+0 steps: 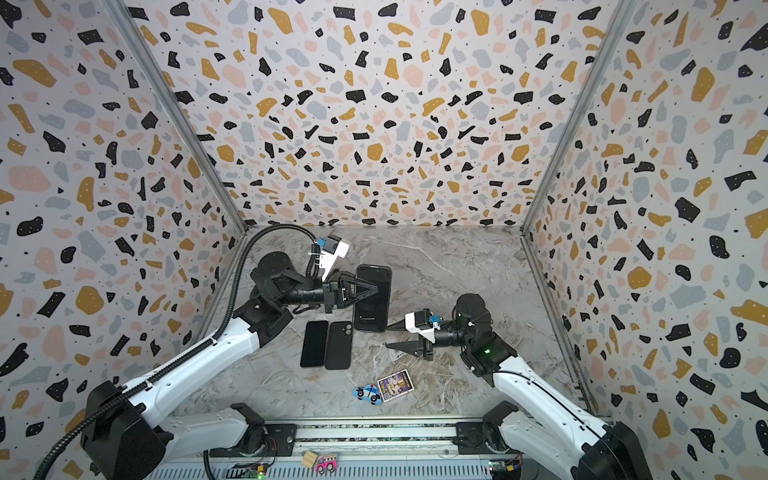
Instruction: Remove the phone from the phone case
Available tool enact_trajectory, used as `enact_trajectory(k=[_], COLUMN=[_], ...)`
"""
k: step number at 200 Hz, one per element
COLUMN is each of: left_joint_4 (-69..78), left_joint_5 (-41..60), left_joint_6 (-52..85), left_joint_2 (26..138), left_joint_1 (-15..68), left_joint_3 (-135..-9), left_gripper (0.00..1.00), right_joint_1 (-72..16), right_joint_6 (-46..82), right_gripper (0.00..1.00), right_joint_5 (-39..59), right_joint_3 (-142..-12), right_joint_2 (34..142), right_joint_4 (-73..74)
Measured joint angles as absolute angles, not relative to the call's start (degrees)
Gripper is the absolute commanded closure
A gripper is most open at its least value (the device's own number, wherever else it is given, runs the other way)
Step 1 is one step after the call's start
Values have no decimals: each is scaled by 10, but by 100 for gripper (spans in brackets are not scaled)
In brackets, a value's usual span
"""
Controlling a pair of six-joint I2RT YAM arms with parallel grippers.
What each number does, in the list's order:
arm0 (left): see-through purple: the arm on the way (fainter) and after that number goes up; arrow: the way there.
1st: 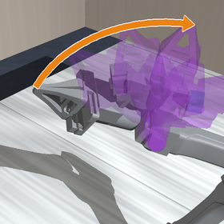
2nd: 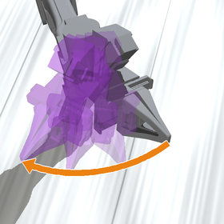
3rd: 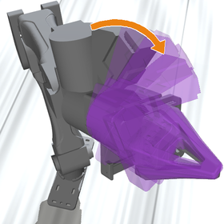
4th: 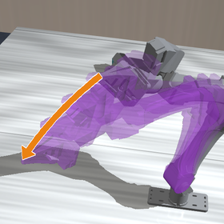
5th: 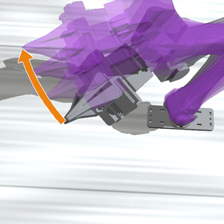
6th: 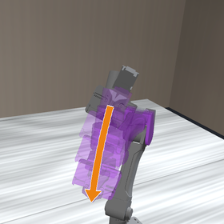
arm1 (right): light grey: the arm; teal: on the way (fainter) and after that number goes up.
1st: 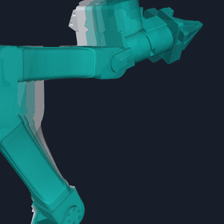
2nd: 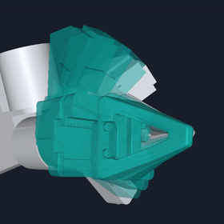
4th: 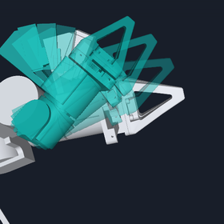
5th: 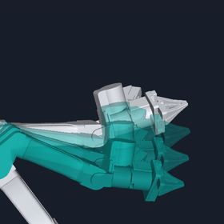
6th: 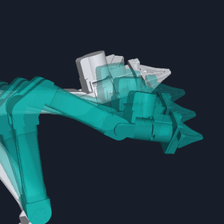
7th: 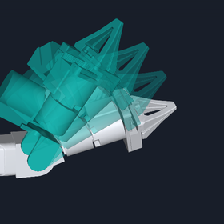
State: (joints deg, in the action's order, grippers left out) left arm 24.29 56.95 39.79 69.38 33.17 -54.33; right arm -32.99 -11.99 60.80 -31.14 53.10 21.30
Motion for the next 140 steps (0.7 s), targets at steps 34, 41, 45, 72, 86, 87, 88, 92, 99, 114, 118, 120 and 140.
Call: enact_trajectory(k=[34, 41, 45, 72, 86, 87, 88, 92, 99, 114, 118, 120, 140], left_joint_4=[227, 225, 223, 222, 221, 221, 221, 221, 221, 221, 221, 221, 221], left_joint_5=[569, 569, 570, 570, 570, 570, 570, 570, 570, 570, 570, 570, 571], left_joint_6=[383, 381, 381, 379, 379, 379, 379, 379, 378, 377, 377, 377, 376], left_joint_2=[694, 694, 694, 694, 694, 694, 694, 694, 694, 694, 694, 694, 694], left_joint_1=[332, 332, 332, 332, 332, 332, 332, 332, 332, 332, 332, 332, 332], left_joint_3=[-543, -543, -543, -543, -543, -543, -543, -543, -543, -543, -543, -543, -543], left_gripper=[100, 100, 100, 100, 100, 100, 100, 100, 100, 100, 100, 100, 100], right_joint_1=[-330, -330, -330, -330, -330, -331, -331, -331, -332, -334, -335, -335, -336], right_joint_6=[-85, -79, -76, -57, -50, -49, -49, -47, -45, -41, -41, -41, -39], right_gripper=[57, 57, 57, 58, 61, 61, 61, 62, 63, 66, 67, 67, 72], right_joint_5=[621, 623, 624, 631, 634, 634, 634, 635, 635, 636, 636, 637, 637], right_joint_3=[-323, -328, -330, -334, -334, -334, -334, -334, -334, -334, -334, -334, -335], right_joint_2=[541, 545, 548, 560, 565, 565, 566, 567, 569, 573, 574, 575, 580], right_joint_4=[240, 244, 248, 270, 279, 279, 280, 282, 285, 292, 293, 293, 297])
